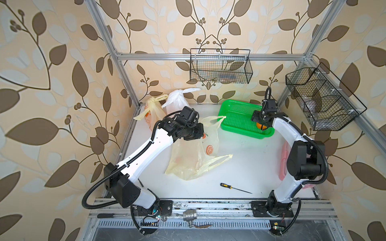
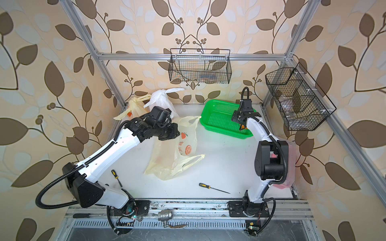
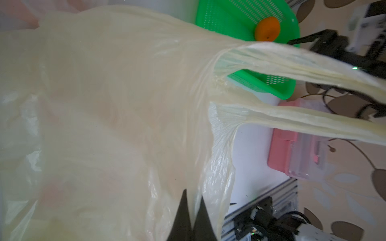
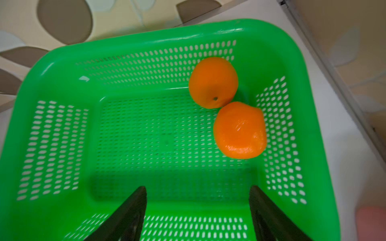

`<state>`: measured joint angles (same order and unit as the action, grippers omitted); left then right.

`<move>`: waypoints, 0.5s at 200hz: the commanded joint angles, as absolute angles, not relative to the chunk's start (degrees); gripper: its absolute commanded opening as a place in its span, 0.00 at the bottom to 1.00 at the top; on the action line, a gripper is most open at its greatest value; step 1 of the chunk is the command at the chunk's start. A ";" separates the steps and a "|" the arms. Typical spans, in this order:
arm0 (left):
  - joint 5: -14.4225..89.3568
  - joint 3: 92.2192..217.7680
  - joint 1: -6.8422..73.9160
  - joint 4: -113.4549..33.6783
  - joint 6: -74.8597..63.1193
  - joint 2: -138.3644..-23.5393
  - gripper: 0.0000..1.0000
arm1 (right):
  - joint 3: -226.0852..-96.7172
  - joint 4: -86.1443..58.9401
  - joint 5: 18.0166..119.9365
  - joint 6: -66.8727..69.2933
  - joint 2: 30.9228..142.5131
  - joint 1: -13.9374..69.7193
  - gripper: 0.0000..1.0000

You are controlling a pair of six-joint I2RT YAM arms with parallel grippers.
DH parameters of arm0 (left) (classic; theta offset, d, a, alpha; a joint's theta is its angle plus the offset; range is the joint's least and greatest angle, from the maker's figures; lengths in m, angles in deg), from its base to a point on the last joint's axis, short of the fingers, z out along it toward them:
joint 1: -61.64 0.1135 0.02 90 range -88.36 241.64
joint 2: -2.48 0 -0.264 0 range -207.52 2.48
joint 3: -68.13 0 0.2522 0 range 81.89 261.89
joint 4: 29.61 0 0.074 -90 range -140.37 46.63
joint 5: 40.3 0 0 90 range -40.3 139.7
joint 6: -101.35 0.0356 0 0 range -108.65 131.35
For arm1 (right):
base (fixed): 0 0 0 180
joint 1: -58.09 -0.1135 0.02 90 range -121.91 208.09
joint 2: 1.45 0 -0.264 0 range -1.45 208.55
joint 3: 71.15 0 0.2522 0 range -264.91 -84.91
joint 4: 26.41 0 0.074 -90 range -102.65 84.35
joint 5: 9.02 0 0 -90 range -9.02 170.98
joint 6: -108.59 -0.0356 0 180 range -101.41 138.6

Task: Place the oranges into plastic bags & tie knots
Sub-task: Pick up the orange from the basket.

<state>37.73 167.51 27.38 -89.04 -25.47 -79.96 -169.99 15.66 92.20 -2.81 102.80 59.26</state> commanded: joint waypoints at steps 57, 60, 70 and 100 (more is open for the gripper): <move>30.03 178.38 22.83 -82.86 -35.56 -82.87 0.00 | -188.45 28.37 101.76 5.03 118.51 60.54 0.92; 30.65 178.26 22.87 -82.96 -35.42 -82.80 0.00 | -188.83 28.65 101.66 5.06 118.93 60.64 0.92; 34.21 177.91 22.85 -84.29 -34.29 -82.89 0.00 | -189.93 29.36 101.39 5.15 120.41 60.81 0.92; 37.20 174.80 24.19 -83.89 -32.37 -83.08 0.00 | -191.38 30.30 101.16 4.71 123.61 61.43 0.92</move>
<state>33.77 176.41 23.07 -84.84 -33.14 -82.97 -189.68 26.92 100.09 3.72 120.96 60.92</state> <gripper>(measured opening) 0.046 0.920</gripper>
